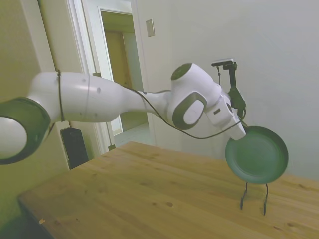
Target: Unload the plate
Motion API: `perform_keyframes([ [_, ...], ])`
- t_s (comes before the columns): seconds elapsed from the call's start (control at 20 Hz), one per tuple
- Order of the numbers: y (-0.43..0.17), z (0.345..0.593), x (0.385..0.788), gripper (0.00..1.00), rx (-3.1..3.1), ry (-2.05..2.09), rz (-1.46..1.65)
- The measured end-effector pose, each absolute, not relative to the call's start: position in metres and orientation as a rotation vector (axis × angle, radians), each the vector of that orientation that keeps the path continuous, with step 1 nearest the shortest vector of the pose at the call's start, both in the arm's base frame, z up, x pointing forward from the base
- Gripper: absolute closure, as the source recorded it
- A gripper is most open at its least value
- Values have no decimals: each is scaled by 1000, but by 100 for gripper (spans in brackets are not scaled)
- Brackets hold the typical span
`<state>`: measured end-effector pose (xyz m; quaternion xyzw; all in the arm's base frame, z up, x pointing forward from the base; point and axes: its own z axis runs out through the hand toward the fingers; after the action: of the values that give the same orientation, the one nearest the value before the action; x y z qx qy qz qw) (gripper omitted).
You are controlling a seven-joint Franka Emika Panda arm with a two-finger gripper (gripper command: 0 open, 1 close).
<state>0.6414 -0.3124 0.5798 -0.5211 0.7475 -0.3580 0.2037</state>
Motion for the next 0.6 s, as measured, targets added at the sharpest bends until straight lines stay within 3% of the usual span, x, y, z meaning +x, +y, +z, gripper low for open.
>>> perform_keyframes([
  [0.2, -274, 627, 602, 100, -1524, 2047, -954],
  [0.35, -225, 643, 580, 100, -1653, 2012, -910],
  [0.45, -188, 639, 578, 100, -1736, 2009, -884],
  [0.6, -135, 612, 590, 100, -1871, 2042, -844],
])
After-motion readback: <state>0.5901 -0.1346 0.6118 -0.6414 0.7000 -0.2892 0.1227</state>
